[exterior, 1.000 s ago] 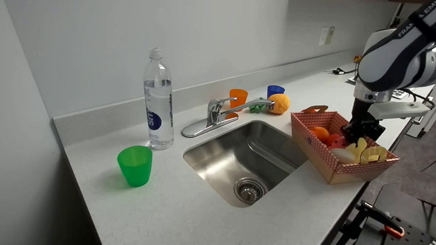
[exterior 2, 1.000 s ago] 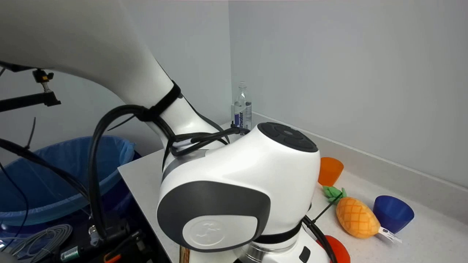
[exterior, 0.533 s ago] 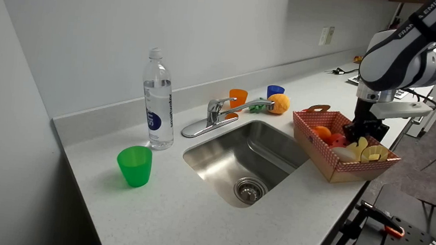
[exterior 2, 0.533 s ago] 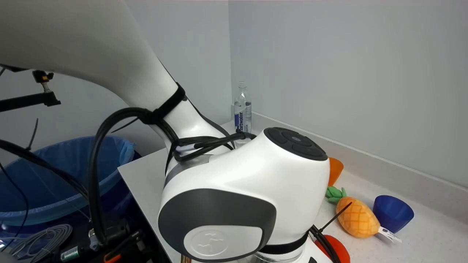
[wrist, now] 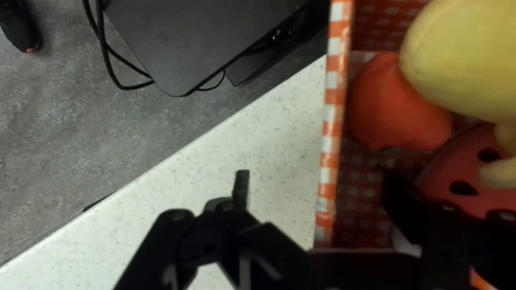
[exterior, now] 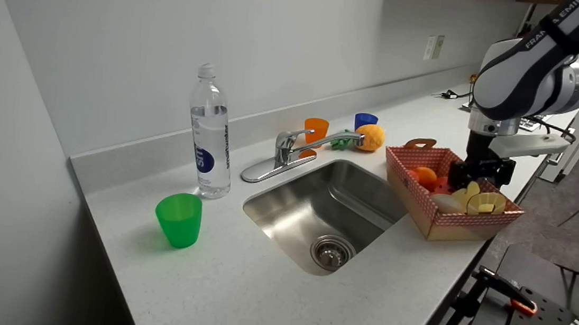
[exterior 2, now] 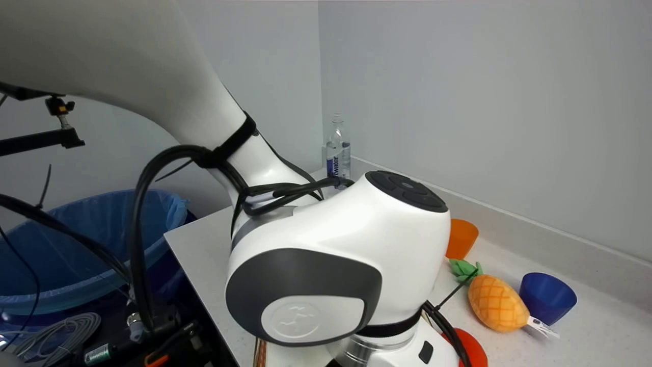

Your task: Move the basket to the right

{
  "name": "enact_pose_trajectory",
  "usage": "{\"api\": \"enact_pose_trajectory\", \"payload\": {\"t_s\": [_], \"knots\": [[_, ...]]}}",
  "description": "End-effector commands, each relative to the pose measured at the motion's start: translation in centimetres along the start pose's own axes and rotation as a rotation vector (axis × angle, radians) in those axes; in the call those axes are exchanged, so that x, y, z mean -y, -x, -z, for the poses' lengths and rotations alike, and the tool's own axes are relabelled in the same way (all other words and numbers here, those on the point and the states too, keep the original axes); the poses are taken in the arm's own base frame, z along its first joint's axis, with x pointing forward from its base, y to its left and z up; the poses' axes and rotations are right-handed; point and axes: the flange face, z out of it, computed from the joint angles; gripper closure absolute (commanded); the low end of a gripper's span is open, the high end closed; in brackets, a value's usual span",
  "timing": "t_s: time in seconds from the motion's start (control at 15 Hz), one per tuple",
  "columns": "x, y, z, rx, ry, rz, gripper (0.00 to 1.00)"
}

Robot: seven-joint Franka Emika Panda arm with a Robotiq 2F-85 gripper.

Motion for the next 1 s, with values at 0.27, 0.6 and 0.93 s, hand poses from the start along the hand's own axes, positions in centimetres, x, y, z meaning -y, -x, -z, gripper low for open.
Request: {"api": "enact_pose_trajectory", "payload": {"t_s": [0.27,0.6,0.93], "knots": [[4.8,2.1,2.4,0.054,0.03,0.153,0.0],[6.1,3.1,4.8,0.025,0.046,0.197,0.0],[6.5,3.9,7.0,-0.013,0.052,0.225,0.0]]}}
